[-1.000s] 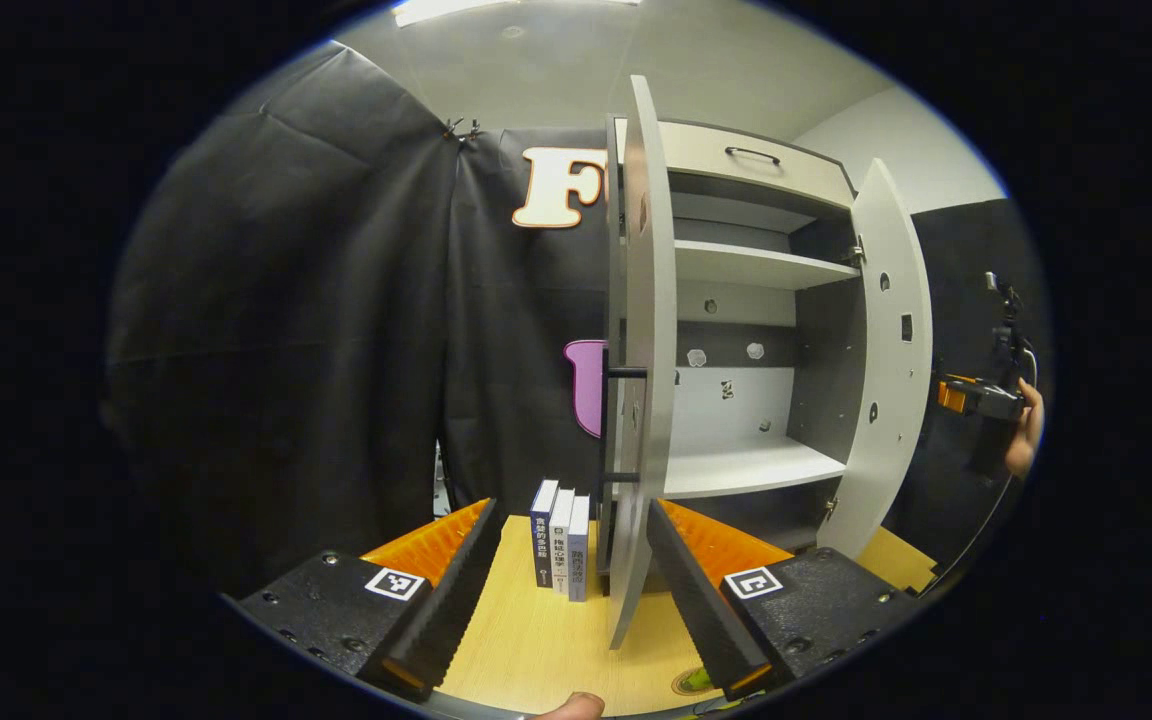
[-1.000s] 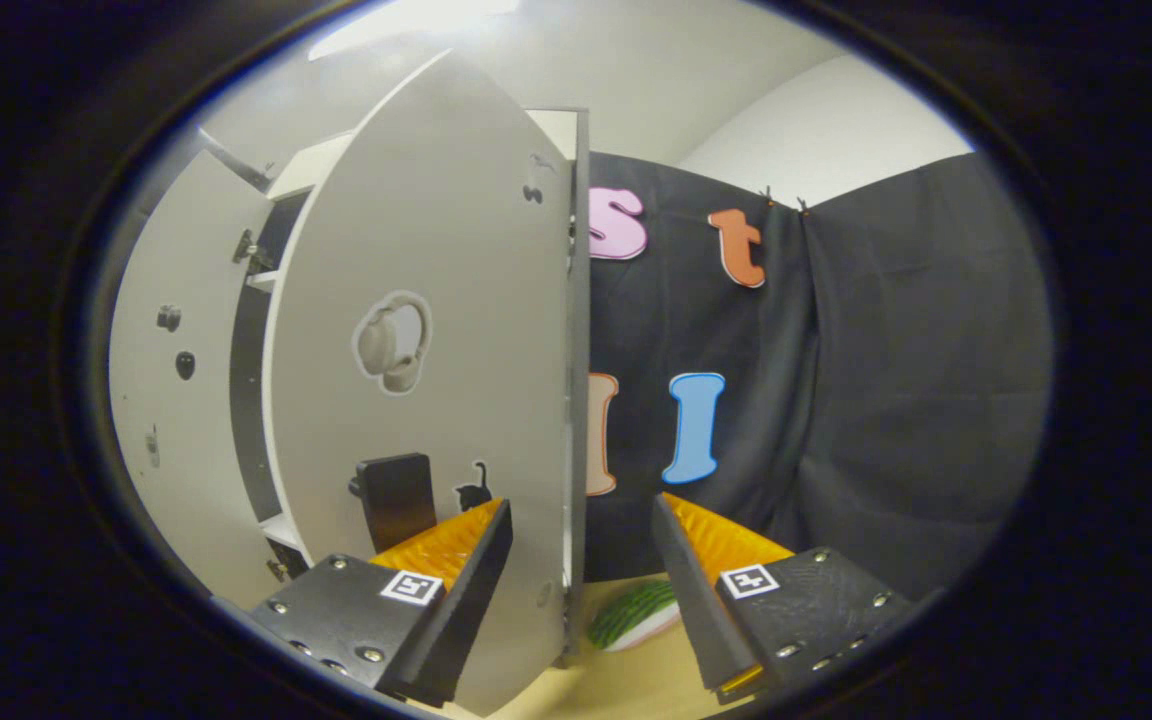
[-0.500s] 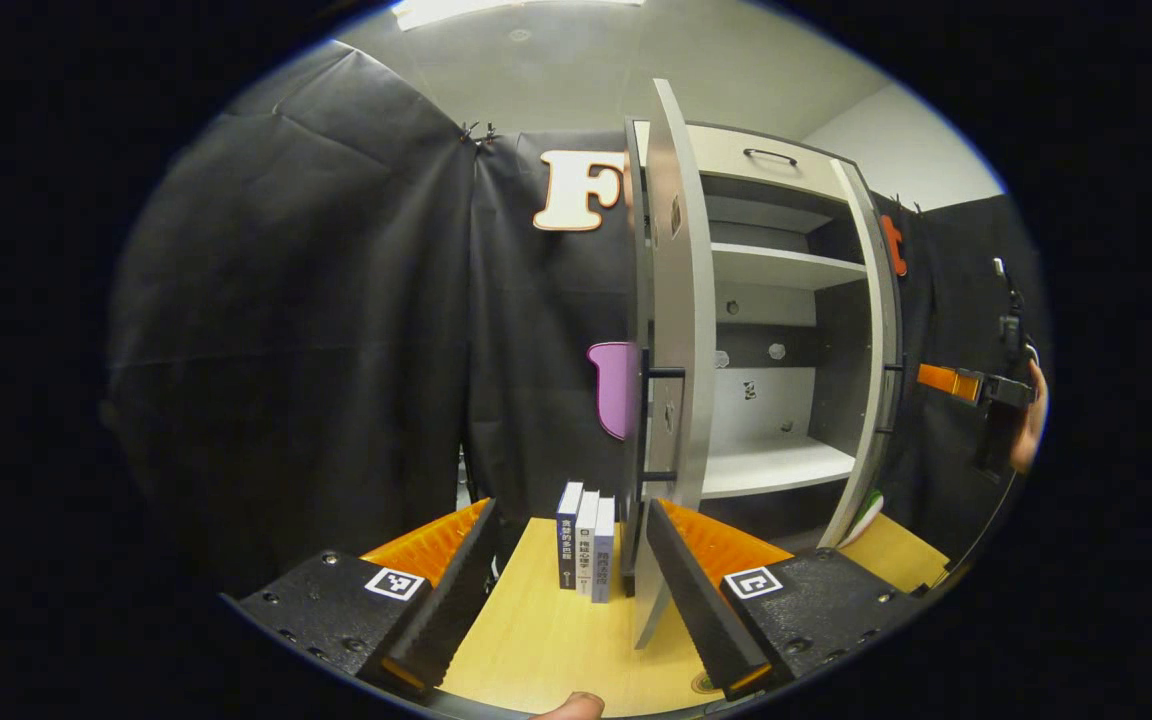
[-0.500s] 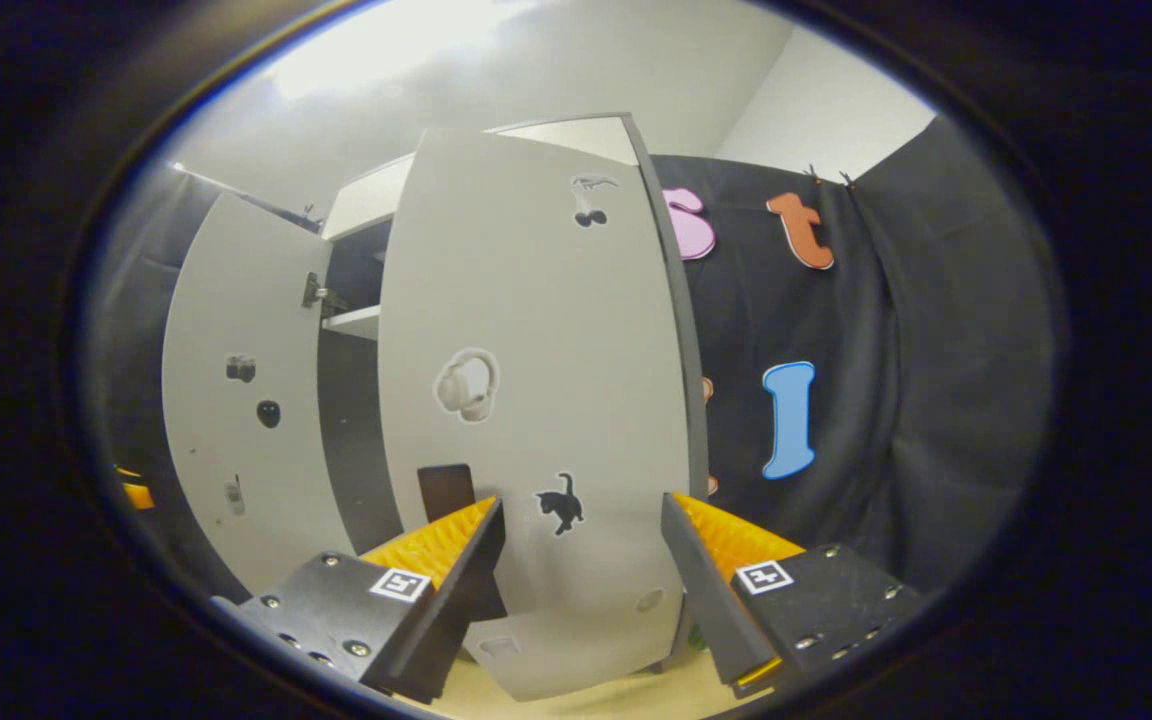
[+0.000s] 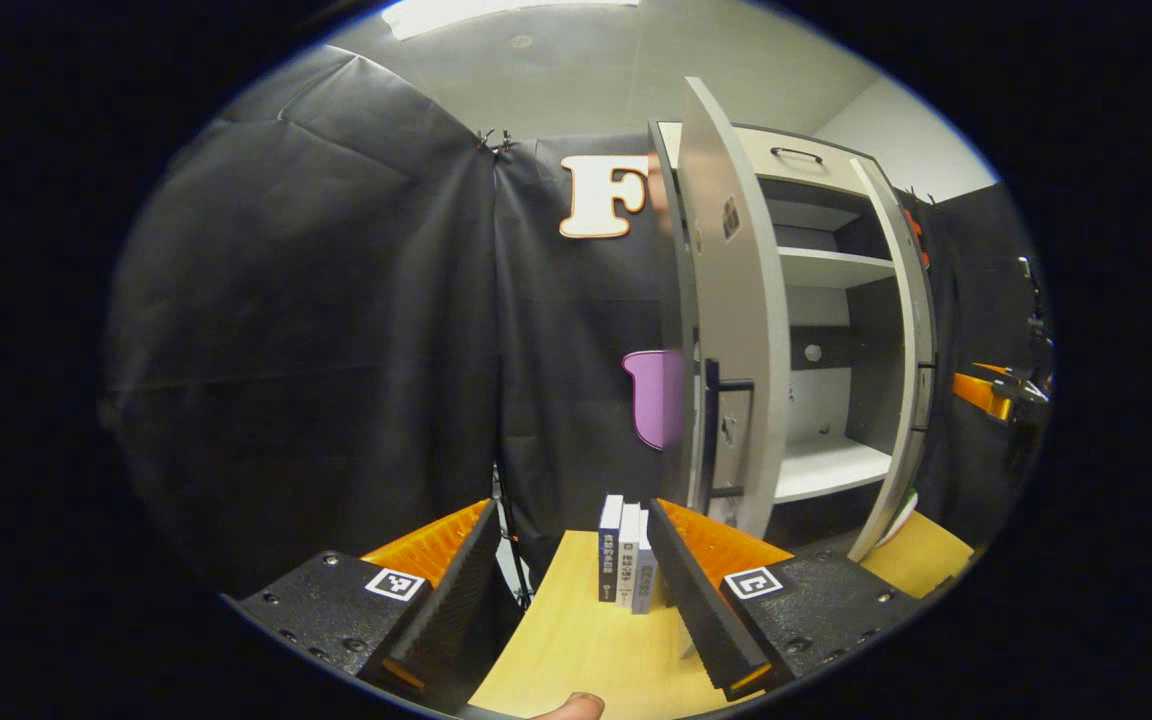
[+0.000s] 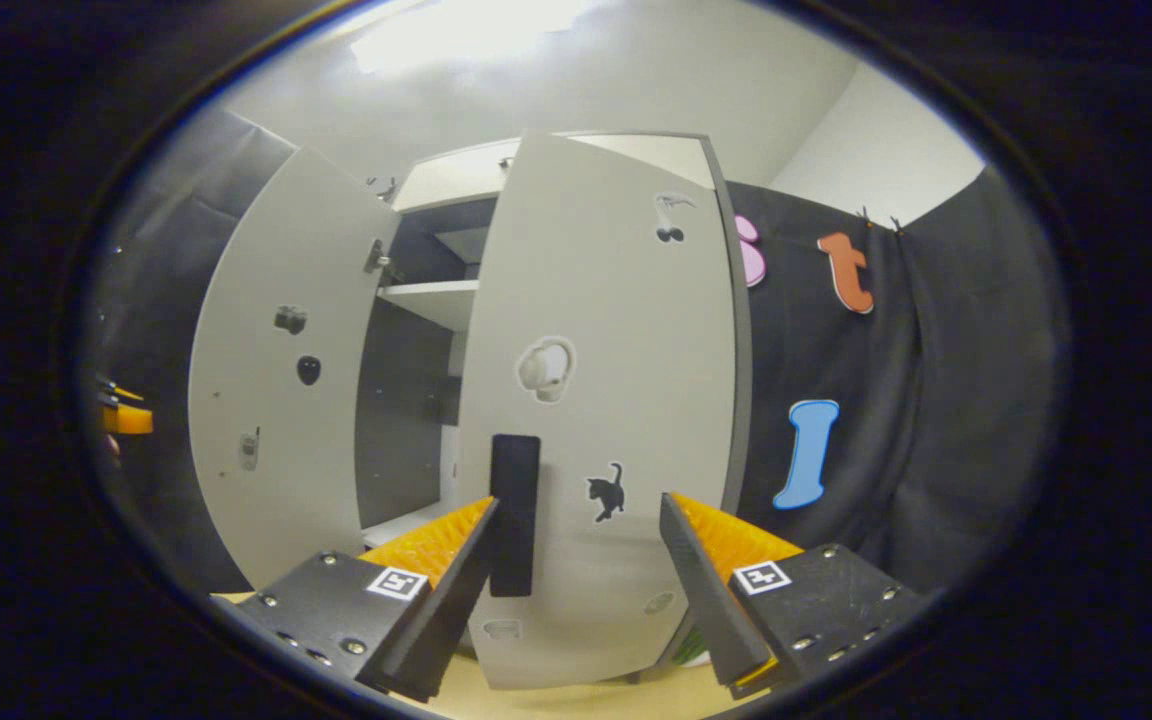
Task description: Grasp the bottle in the cabinet with the left hand and place it on the coaster, then close the right door with the right hand and the left door with the left hand.
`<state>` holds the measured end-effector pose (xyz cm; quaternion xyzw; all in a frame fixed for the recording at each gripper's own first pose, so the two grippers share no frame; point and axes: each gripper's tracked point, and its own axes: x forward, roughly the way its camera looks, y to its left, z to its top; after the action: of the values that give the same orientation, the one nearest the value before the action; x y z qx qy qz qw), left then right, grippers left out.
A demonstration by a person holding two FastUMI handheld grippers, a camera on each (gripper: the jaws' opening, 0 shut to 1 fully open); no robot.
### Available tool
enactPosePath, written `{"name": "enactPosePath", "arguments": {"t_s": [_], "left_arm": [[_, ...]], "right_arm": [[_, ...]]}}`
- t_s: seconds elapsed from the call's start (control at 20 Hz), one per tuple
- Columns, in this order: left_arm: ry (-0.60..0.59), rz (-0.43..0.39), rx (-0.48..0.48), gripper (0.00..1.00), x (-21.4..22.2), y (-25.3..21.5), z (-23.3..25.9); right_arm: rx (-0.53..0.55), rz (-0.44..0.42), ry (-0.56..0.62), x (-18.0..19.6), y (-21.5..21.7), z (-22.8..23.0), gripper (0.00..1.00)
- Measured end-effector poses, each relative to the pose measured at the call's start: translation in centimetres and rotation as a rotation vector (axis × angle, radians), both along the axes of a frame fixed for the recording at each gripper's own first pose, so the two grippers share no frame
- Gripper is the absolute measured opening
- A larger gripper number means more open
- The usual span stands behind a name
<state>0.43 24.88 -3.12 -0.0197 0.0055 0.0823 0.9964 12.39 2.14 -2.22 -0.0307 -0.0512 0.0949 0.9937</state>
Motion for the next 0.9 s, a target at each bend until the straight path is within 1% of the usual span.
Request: {"name": "enactPosePath", "arguments": {"t_s": [0.05, 0.1, 0.15, 0.25, 0.35, 0.4, 0.5, 0.55, 0.6, 0.65, 0.7, 0.75, 0.8, 0.85, 0.9], "left_arm": [[-0.008, 0.003, -0.001, 0.92, 0.5, 0.5, 0.4], [-0.014, 0.004, 0.001, 0.92, 1.1, 0.9, 0.8], [-0.019, 0.002, 0.009, 0.92, 1.8, 1.2, 1.1], [-0.033, -0.001, 0.038, 0.92, 3.4, 1.5, 2.0], [-0.045, -0.018, 0.062, 0.94, 4.7, 1.0, 2.5], [-0.051, -0.033, 0.062, 0.93, 5.4, 0.5, 2.7], [-0.054, -0.059, 0.046, 0.93, 6.7, -0.6, 2.6], [-0.048, -0.075, 0.031, 0.94, 7.4, -1.3, 2.1], [-0.044, -0.111, 0.010, 0.94, 8.0, -2.7, 1.8], [-0.027, -0.155, -0.017, 0.92, 8.9, -4.7, 1.3], [-0.025, -0.143, -0.023, 0.92, 7.9, -5.0, 1.6], [-0.038, -0.173, -0.011, 0.84, 8.8, -6.3, 1.8], [-0.042, -0.213, -0.017, 0.84, 8.7, -7.6, 1.9], [-0.031, -0.242, -0.037, 0.86, 8.9, -8.9, 1.7], [-0.020, -0.254, -0.051, 0.86, 9.0, -9.6, 1.6]], "right_arm": [[-0.003, 0.001, 0.003, -0.7, 0.5, -0.1, 0.93], [-0.003, 0.002, 0.010, -1.5, 1.0, -0.3, 0.93], [0.003, 0.001, 0.025, -2.2, 1.4, -0.6, 0.95], [0.025, 0.000, 0.073, -3.6, 1.8, -1.4, 0.95], [0.046, -0.010, 0.117, -4.8, 1.8, -2.1, 0.98], [0.047, -0.008, 0.128, -5.4, 2.0, -2.2, 0.93], [0.043, 0.009, 0.127, -6.6, 2.3, -2.1, 0.93], [0.045, 0.019, 0.125, -7.3, 2.4, -2.0, 0.96], [0.051, 0.019, 0.125, -8.0, 2.1, -2.1, 0.96], [0.060, 0.012, 0.131, -8.6, 1.9, -2.1, 0.94], [0.069, 0.005, 0.140, -9.0, 1.5, -2.3, 0.93], [0.076, -0.002, 0.147, -9.3, 1.2, -2.4, 0.93], [0.080, -0.007, 0.151, -9.5, 0.9, -2.4, 0.95], [0.079, -0.010, 0.151, -9.7, 0.5, -2.4, 0.95], [0.077, -0.016, 0.149, -9.9, 0.0, -2.3, 0.95]]}}
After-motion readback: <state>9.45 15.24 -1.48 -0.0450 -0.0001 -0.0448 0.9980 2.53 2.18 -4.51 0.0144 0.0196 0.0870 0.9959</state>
